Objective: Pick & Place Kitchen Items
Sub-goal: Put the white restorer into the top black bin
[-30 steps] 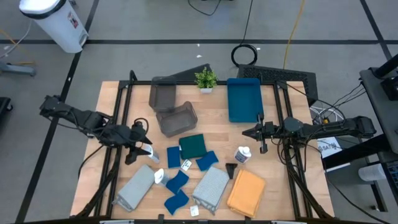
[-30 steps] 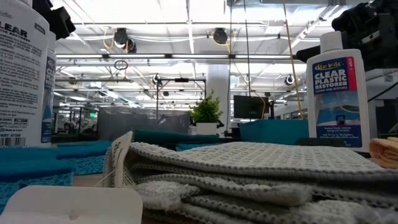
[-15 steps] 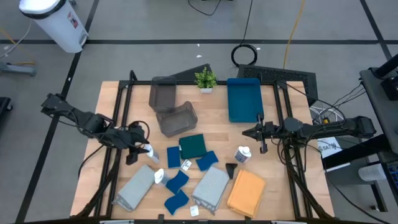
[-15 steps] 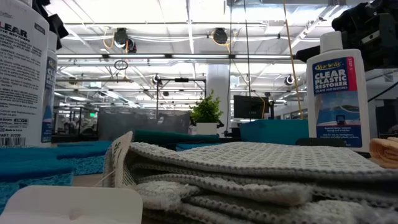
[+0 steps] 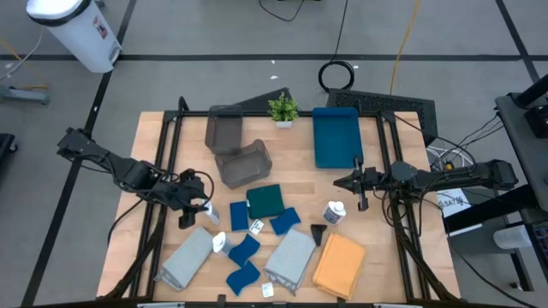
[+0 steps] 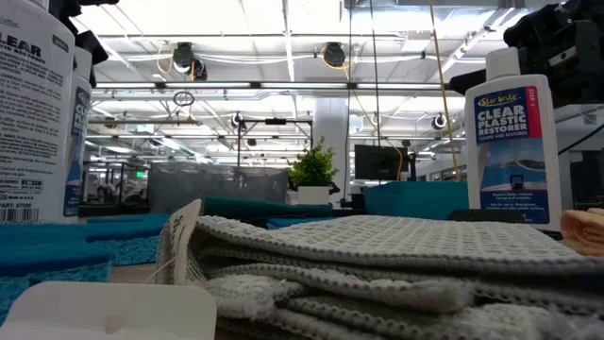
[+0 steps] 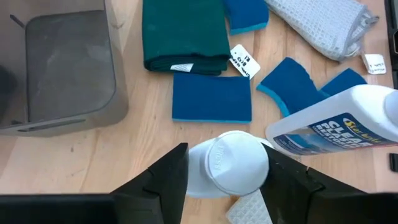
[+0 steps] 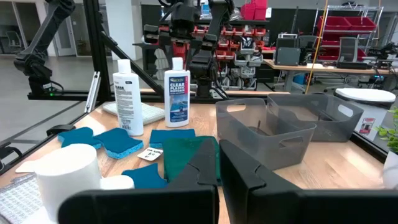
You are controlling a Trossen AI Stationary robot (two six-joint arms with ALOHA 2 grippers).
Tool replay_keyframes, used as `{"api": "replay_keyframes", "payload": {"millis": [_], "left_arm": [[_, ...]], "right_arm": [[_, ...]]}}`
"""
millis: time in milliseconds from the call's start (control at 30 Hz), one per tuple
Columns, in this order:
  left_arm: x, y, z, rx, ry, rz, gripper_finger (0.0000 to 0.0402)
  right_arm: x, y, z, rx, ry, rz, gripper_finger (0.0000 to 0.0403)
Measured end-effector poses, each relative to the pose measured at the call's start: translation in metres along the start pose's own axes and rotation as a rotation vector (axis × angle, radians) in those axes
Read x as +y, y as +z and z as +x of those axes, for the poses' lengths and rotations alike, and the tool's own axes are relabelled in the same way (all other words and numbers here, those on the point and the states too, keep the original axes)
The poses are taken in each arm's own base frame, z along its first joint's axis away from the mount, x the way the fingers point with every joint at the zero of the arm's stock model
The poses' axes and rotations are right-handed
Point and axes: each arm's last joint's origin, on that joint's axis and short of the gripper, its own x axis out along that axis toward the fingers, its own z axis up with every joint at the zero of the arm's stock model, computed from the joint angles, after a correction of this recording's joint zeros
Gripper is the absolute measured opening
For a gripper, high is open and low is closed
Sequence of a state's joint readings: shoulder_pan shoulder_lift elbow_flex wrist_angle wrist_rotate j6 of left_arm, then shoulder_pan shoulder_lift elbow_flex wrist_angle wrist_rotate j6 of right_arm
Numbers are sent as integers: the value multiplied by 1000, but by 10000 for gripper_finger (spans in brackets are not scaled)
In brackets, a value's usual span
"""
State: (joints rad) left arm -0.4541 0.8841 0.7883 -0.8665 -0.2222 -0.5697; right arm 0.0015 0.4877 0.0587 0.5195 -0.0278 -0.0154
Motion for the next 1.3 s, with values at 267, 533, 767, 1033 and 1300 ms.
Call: {"api": "replay_keyframes", "payload": {"millis": [267, 533, 767, 1033, 1300], "left_arm": [[0, 0, 0, -10, 16, 41, 128], [3, 0, -1, -40, 67, 9, 120], [5, 3, -6, -101, 103, -33, 120], [12, 3, -13, -145, 115, -136, 120], [18, 8, -13, -175, 156, -173, 120]], "right_arm": [[0, 0, 0, 0, 0, 0, 0], [0, 0, 0, 0, 0, 0, 0], [0, 0, 0, 0, 0, 0, 0], [0, 0, 0, 0, 0, 0, 0], [0, 0, 0, -1, 0, 0, 0]]}}
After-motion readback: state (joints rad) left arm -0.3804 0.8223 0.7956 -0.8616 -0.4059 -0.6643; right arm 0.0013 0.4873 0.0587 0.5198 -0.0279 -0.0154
